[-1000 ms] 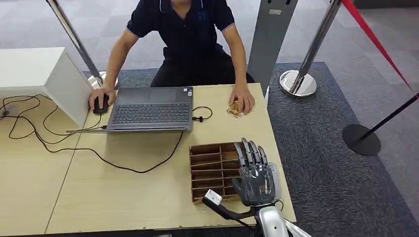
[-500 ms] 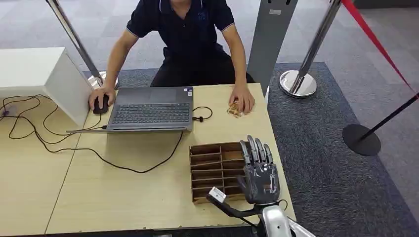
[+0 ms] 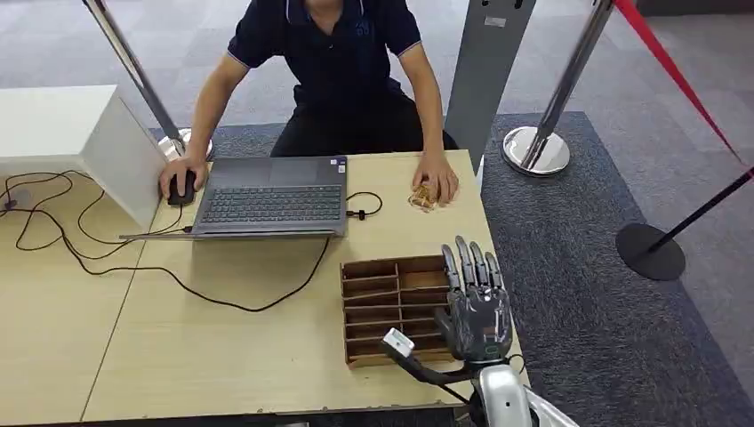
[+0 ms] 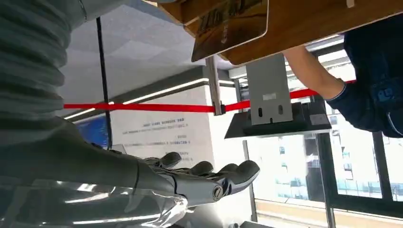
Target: Pass the card to the sensor for recognition and then transmit it.
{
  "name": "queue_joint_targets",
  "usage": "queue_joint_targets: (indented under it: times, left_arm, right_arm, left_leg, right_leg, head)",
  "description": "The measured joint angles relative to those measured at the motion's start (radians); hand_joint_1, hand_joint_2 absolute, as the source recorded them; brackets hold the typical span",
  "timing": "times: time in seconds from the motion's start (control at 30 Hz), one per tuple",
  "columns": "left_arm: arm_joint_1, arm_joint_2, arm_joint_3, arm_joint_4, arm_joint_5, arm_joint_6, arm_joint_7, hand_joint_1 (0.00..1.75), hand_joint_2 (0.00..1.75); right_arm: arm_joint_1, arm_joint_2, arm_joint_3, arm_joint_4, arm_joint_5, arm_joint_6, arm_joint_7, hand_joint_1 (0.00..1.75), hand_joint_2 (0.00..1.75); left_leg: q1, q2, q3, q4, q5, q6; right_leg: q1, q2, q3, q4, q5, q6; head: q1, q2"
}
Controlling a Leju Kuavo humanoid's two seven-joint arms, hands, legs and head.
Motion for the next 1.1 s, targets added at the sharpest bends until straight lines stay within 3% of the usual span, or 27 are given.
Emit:
queue_joint_targets:
  times: [1.1]
  left_arm:
    - [0.0, 0.007, 0.0, 0.0, 0.0, 0.0, -0.011, 0.0, 1.75]
  right_arm:
    - [-0.001, 0.037, 0.006, 0.063, -0.025, -0.027, -0.023, 0.0, 1.75]
  left_leg:
    - [0.0, 0.0, 0.001, 0.0, 0.0, 0.0]
  right_leg:
    - [0.0, 0.0, 0.001, 0.0, 0.0, 0.0]
  head:
    - [0.0, 0.0]
